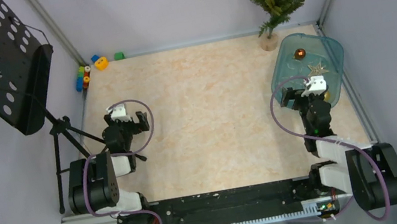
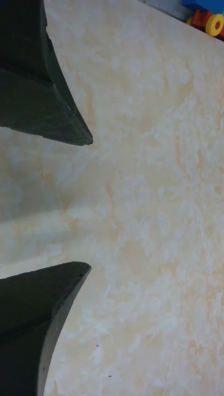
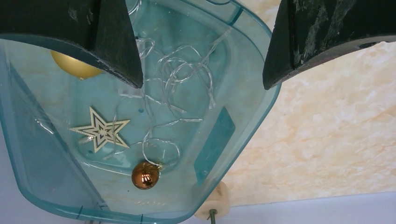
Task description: Decorate the small christmas tree
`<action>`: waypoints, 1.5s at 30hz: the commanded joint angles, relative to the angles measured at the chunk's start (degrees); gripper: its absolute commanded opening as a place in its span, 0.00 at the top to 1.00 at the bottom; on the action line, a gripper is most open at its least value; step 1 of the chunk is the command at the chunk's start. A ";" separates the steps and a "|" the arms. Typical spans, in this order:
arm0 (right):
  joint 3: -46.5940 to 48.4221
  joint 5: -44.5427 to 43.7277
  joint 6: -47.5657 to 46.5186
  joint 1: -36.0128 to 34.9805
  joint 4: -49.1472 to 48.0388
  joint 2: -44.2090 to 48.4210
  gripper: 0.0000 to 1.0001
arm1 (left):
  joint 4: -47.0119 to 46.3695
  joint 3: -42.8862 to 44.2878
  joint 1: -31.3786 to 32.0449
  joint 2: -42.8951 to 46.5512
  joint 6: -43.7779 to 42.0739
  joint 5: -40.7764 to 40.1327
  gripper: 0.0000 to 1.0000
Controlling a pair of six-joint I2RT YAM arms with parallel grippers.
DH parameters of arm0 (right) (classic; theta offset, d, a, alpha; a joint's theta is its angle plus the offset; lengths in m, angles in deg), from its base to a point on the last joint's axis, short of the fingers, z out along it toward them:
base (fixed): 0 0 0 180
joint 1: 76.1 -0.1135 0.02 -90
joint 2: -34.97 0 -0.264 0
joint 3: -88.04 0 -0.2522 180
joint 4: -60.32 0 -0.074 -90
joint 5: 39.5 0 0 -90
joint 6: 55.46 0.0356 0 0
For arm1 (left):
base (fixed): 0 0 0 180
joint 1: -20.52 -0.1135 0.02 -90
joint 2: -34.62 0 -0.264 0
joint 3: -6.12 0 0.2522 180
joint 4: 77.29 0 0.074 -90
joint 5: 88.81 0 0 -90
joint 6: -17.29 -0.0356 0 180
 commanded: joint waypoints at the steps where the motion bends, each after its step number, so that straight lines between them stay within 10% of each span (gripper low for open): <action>1: 3.57 1.00 0.65 0.37 0.47 3.43 0.03 | -3.70 0.27 -0.23 -0.45 -0.05 0.90 0.01; 6: 11.20 4.03 2.81 0.40 12.42 10.93 0.02 | -0.71 1.35 -0.29 1.27 0.46 -0.10 0.01; 11: 25.64 1.21 3.61 0.37 30.16 12.67 0.01 | 37.25 17.86 -0.36 9.90 -4.19 4.71 0.03; 20: 58.82 4.85 0.77 0.48 50.47 -2.64 0.01 | 66.44 30.69 -0.09 10.46 -10.17 20.82 0.03; 45: 124.05 24.33 1.31 6.64 60.03 -56.34 0.02 | 82.63 35.73 0.59 17.71 -17.68 30.76 0.04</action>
